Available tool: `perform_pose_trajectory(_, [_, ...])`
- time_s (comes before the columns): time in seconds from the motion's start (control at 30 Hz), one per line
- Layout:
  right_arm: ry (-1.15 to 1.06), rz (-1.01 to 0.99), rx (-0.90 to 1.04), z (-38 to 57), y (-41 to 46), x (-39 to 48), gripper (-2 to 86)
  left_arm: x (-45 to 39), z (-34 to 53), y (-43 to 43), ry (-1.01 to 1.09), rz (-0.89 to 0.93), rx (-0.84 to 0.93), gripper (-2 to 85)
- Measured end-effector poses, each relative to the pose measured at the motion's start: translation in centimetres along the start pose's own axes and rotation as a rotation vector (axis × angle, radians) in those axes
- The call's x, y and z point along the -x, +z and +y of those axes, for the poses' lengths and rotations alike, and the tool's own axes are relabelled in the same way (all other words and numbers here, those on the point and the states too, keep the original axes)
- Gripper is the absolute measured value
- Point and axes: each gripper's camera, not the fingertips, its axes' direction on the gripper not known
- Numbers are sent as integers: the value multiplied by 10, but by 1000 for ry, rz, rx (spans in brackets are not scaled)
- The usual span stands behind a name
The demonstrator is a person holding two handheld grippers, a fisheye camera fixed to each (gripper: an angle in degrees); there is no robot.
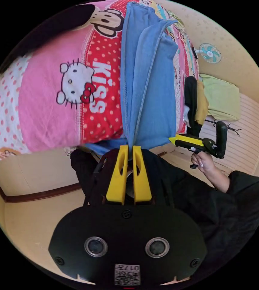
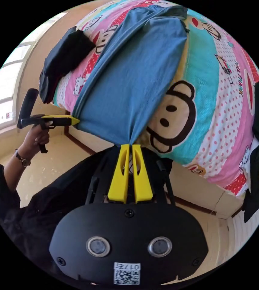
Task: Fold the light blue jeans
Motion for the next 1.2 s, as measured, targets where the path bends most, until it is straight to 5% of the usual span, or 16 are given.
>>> perform_pose_trajectory(0.1, [13, 21, 116, 3, 4, -16, 34, 13, 60, 32, -120, 20, -20, 44])
perform_pose_trajectory(0.23, [106, 44, -33, -29, -51, -59, 66, 15, 104, 30, -179, 42, -175, 81])
perform_pose_trajectory(0.5, [224, -136, -521, -220, -208, -150, 122, -59, 46, 2, 83, -75, -391, 132])
perform_pose_trajectory(0.73, [519, -358, -645, -308, -205, -208, 107, -72, 13, 47, 145, -121, -407, 137])
perform_pose_trajectory(0.93, [307, -398, -812, -330, -241, -142, 49, -42, 26, 83, -30, -162, -308, 48])
perform_pose_trajectory(1.07, [47, -432, -607, -399, -253, -75, 80, -22, 53, 63, -45, -80, -345, -4])
perform_pose_trajectory(1.2, [53, -399, -602, -384, -252, -57, 116, 32, 78, 52, -242, 50, -384, -1])
